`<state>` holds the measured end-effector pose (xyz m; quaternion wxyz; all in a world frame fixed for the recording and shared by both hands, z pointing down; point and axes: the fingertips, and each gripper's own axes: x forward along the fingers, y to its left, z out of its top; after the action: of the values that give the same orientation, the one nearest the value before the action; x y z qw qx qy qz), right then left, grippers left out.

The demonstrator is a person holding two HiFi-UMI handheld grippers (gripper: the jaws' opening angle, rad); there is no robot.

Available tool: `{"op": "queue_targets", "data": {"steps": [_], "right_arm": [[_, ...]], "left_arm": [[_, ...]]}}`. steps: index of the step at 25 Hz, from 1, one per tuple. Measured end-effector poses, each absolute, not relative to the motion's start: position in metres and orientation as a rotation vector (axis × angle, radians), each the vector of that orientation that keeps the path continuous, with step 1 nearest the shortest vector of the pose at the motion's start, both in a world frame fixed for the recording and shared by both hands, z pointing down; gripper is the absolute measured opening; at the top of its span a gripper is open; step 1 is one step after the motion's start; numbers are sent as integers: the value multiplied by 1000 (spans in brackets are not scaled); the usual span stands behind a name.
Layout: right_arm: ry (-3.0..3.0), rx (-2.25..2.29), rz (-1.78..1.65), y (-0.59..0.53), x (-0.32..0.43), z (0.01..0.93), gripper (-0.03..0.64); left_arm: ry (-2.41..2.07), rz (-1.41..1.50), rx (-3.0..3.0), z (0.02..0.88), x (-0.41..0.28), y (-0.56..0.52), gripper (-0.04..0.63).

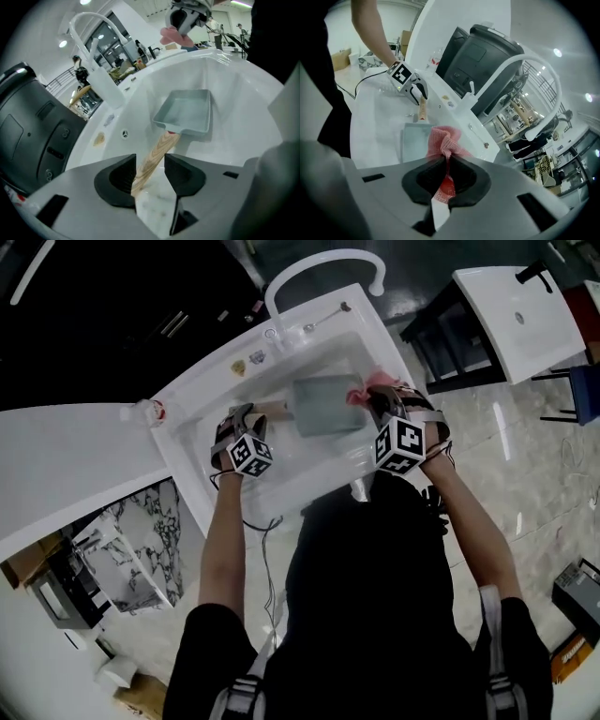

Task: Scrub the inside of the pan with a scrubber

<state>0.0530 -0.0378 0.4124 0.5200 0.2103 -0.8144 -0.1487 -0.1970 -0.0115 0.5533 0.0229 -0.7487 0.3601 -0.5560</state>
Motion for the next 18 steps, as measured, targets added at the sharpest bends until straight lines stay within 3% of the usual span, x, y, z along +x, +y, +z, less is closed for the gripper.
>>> {"op": "queue_targets", "data": {"steps": [7, 18], "right_arm": [[-2077, 528, -350, -5, 83, 383, 38], [-2324, 538, -331, 53, 150, 328, 38]], "left_arm": [[1341, -1562, -2309, 487, -150, 23, 195], [1625, -1223, -2390, 388, -13, 102, 73]]}}
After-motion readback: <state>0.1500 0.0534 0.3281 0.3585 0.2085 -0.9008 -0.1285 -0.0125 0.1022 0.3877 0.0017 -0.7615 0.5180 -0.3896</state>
